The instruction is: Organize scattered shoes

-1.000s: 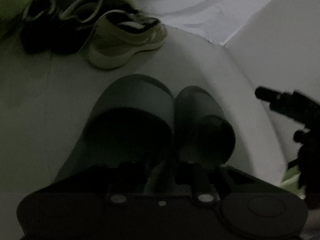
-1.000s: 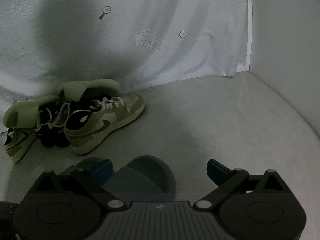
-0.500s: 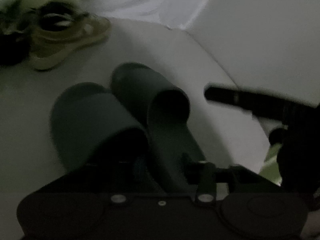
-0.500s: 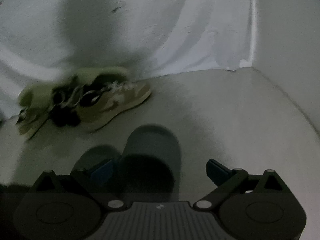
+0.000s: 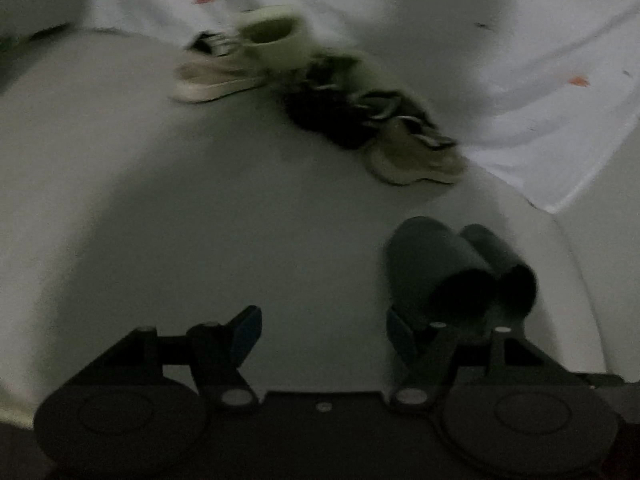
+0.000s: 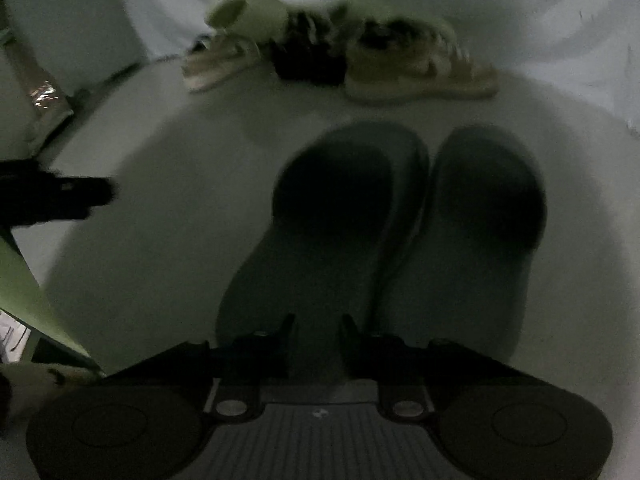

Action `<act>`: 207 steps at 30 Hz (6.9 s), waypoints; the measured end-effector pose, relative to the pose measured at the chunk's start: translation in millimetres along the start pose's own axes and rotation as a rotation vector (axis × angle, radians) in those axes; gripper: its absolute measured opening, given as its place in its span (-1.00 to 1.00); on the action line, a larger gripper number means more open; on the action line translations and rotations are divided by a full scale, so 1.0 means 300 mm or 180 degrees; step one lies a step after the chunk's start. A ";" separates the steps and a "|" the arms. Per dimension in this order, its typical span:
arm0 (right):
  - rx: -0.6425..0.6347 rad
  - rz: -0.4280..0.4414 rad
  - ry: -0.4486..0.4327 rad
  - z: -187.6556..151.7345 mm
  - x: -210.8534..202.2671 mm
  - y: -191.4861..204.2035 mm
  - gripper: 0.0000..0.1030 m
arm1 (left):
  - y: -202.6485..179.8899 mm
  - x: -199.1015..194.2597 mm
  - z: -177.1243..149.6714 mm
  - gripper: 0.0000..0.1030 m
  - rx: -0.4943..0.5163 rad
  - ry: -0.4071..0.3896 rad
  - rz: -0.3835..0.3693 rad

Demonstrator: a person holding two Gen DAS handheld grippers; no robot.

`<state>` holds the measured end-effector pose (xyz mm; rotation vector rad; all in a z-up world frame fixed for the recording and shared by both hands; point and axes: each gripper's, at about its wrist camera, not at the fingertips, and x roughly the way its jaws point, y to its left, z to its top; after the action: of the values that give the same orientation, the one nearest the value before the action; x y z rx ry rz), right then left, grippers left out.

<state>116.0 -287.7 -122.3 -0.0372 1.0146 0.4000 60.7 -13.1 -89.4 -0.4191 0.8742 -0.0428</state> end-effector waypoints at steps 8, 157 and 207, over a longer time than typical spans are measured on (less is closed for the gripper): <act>0.0051 0.0037 0.0203 0.044 0.037 0.073 -0.44 | 0.040 -0.030 0.032 0.36 0.0176 0.0006 -0.0079; -0.4212 0.0588 -0.1394 0.265 0.365 1.286 0.77 | 1.040 -0.319 0.328 0.42 -0.0884 -0.0872 0.0807; 0.2283 0.0862 0.0114 0.300 0.292 0.716 0.89 | 1.104 -0.245 0.374 0.45 -0.0566 -0.0607 0.0382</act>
<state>156.7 -42.4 -114.1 0.7454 1.1541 0.2612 53.6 344.2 -95.6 -0.5271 0.7156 0.1840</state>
